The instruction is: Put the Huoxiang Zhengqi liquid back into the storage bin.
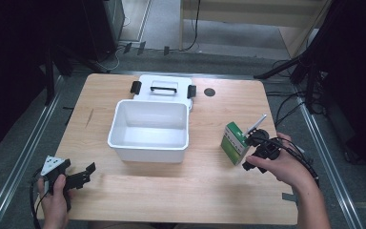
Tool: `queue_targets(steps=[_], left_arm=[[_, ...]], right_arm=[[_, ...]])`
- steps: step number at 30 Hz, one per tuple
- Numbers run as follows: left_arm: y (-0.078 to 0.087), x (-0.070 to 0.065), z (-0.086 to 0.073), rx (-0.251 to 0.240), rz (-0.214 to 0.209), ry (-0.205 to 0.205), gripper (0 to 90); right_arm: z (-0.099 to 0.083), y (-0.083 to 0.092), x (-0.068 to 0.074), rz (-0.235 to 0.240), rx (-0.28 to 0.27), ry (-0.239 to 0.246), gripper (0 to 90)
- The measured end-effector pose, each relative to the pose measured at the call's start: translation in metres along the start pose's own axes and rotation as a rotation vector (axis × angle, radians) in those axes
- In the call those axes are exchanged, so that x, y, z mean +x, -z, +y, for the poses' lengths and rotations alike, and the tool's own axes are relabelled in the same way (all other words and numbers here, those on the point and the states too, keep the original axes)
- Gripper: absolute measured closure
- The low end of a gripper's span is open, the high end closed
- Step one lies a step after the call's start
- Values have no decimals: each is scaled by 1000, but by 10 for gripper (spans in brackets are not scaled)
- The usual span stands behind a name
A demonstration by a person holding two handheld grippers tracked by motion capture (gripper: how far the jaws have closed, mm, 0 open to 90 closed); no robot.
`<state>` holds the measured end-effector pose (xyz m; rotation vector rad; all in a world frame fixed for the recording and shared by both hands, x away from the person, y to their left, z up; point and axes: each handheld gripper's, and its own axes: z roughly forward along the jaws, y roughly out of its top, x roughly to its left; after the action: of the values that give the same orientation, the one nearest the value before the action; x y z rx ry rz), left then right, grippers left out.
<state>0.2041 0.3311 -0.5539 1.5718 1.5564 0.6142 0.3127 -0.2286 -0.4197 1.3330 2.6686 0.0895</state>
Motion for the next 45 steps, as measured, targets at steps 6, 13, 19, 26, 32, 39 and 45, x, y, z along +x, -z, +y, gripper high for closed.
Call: queue_targets(steps=[6,13,19,26,32,39,45], left_arm=[[0,0,0,0,0,1,3],[0,0,0,0,-1,5,3],[0,0,0,0,-2,6,3],[0,0,0,0,-3,7,3],[0,0,0,1,-4,9,3],[0,0,0,2,-4,9,3],[0,1,0,2,-4,9,3]], right_arm=[[11,5,3,-6,1,19,158],[24,4,7,-18,3,35,159],[35,2,12,-32,5,50,210],[47,5,11,-21,-18,29,334],[54,4,9,25,-25,10,413],[63,4,6,57,-33,-6,467],[71,8,6,58,-34,-17,515]])
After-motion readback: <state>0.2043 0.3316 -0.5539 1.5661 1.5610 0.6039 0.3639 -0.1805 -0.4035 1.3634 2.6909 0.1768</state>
